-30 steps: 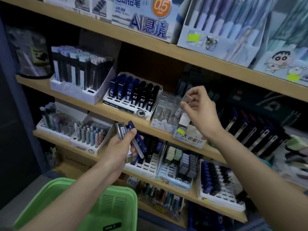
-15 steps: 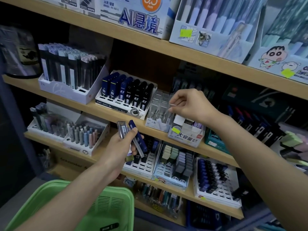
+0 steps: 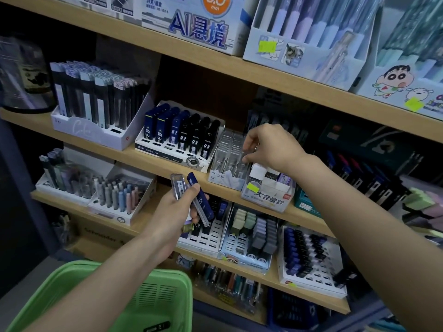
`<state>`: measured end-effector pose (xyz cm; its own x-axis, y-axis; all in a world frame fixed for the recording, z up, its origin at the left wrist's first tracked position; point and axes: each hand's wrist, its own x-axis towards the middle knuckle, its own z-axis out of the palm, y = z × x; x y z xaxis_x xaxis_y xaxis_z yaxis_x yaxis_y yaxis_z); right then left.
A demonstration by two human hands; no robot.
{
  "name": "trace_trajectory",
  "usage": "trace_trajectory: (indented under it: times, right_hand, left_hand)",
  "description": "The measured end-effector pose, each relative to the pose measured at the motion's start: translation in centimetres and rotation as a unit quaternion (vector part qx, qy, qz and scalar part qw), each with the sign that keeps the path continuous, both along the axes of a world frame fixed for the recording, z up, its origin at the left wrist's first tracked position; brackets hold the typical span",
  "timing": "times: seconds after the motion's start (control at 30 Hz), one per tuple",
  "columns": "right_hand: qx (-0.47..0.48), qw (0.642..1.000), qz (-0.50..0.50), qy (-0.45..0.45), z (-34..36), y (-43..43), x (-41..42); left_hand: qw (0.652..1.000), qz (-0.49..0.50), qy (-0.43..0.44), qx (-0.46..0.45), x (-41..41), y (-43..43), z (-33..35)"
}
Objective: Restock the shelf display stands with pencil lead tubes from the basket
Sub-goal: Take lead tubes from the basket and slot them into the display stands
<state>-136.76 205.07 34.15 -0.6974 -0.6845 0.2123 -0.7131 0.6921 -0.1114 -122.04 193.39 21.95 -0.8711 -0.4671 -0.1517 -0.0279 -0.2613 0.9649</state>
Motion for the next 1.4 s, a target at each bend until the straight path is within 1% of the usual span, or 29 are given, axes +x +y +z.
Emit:
trace_trajectory:
  times: [0.17, 0.37, 0.4, 0.47, 0.5, 0.53, 0.57, 0.6, 0.63, 0.73, 0.8, 0.9, 1.1, 1.23, 1.3, 1.4]
  right_hand:
    - [0.001, 1.0, -0.003, -0.011, 0.0, -0.1, 0.0]
    - [0.009, 1.0, -0.008, 0.005, 0.0, 0.1, 0.4]
    - [0.017, 0.999, -0.016, 0.023, -0.1, 0.2, 0.6]
    - [0.008, 0.996, -0.019, 0.091, -0.4, 0.4, 1.2]
    - [-0.022, 0.992, -0.009, 0.121, -0.6, 0.5, 1.7]
    - [-0.071, 0.989, 0.009, 0.131, -0.7, 0.5, 2.5]
    - [-0.121, 0.986, 0.031, 0.11, -0.8, 0.5, 3.5]
    - [-0.154, 0.985, 0.053, 0.061, -0.9, 0.5, 4.5]
    - [-0.163, 0.984, 0.075, -0.003, -1.1, 0.4, 5.4]
    - [-0.093, 0.973, 0.116, -0.174, -2.0, 0.5, 7.4]
    - [-0.071, 0.96, 0.132, -0.237, -2.6, 0.7, 8.1]
    - [-0.09, 0.957, 0.13, -0.242, -3.0, 0.6, 8.4]
    - [-0.128, 0.95, 0.081, -0.274, -3.2, 0.8, 7.9]
    - [-0.166, 0.939, 0.063, -0.294, -3.3, 0.6, 7.7]
    - [-0.169, 0.938, 0.063, -0.295, -3.3, 0.3, 7.7]
    - [-0.147, 0.945, 0.083, -0.28, -3.4, -0.3, 8.0]
  left_hand:
    - [1.0, -0.003, 0.0, 0.005, 0.1, 0.1, 0.0]
    - [1.0, -0.014, 0.008, 0.021, 0.2, 0.2, 0.1]
    - [1.0, -0.017, 0.011, 0.024, 0.2, 0.3, 0.2]
    - [0.999, -0.022, 0.024, 0.031, 0.1, 0.4, 0.4]
    - [0.999, -0.025, 0.032, 0.034, 0.1, 0.4, 0.6]
    - [0.998, -0.028, 0.04, 0.035, 0.1, 0.5, 0.7]
    - [0.998, -0.033, 0.047, 0.035, 0.2, 0.5, 0.8]
    - [0.997, -0.04, 0.051, 0.034, 0.2, 0.5, 0.9]
    - [0.997, -0.045, 0.055, 0.035, 0.2, 0.5, 1.1]
    - [0.995, -0.038, 0.064, 0.069, 0.2, 0.9, 1.8]
    - [0.993, -0.031, 0.069, 0.09, 0.2, 1.1, 2.1]
    - [0.993, -0.024, 0.067, 0.092, 0.4, 1.1, 2.0]
    - [0.997, -0.005, 0.038, 0.07, 1.0, 1.1, 1.9]
    - [0.997, 0.011, 0.055, 0.06, 1.6, 0.8, 2.1]
    - [0.996, 0.031, 0.059, 0.062, 1.8, 0.4, 2.2]
    - [0.994, 0.06, 0.057, 0.068, 2.5, -0.6, 2.1]
